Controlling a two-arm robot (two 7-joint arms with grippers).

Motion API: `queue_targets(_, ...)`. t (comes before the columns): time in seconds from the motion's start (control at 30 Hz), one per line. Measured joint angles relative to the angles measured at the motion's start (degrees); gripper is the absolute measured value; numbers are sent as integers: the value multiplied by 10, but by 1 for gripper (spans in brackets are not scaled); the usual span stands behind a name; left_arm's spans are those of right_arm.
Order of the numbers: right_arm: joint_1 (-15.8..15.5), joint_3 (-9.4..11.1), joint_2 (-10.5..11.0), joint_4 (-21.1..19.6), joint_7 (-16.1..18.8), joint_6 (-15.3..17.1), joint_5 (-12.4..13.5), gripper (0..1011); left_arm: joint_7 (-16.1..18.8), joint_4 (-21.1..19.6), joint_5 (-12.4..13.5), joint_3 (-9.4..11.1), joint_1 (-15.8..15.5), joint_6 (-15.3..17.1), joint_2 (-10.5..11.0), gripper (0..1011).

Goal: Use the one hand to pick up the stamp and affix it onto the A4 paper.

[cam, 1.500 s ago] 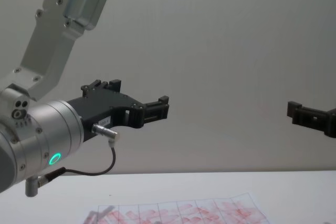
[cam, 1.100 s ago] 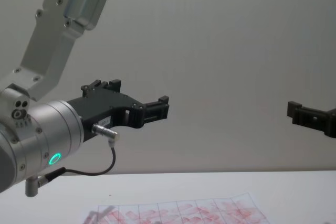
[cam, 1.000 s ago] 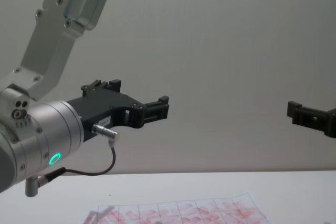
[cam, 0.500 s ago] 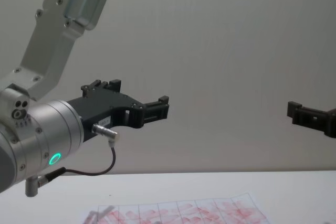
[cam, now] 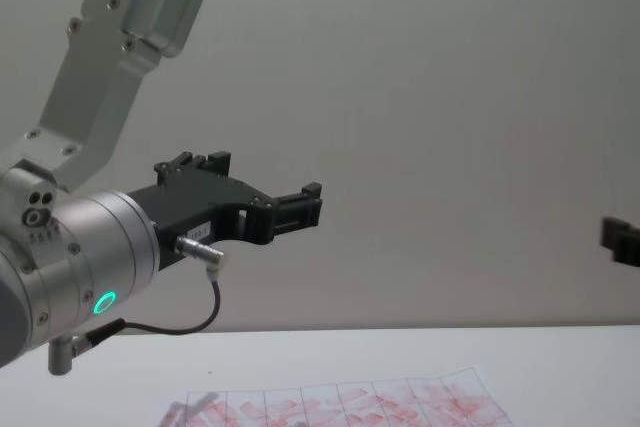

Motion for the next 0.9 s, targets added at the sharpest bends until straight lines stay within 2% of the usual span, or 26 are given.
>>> queue_targets(0.17, -26, 10, 15, -14, -17, 9, 19, 1001, 0, 0, 0, 0, 0, 0, 0, 1001)
queue_targets(0.43, -59, 25, 34, -25, -43, 45, 53, 1001, 0, 0, 0, 0, 0, 0, 0, 1001)
queue_targets(0.63, -60, 28, 37, -11, -44, 73, 65, 1001, 0, 0, 0, 0, 0, 0, 0, 1001)
queue_targets(0.9, -45, 29, 33, 22, -34, 113, 72, 1001, 0, 0, 0, 0, 0, 0, 0, 1001)
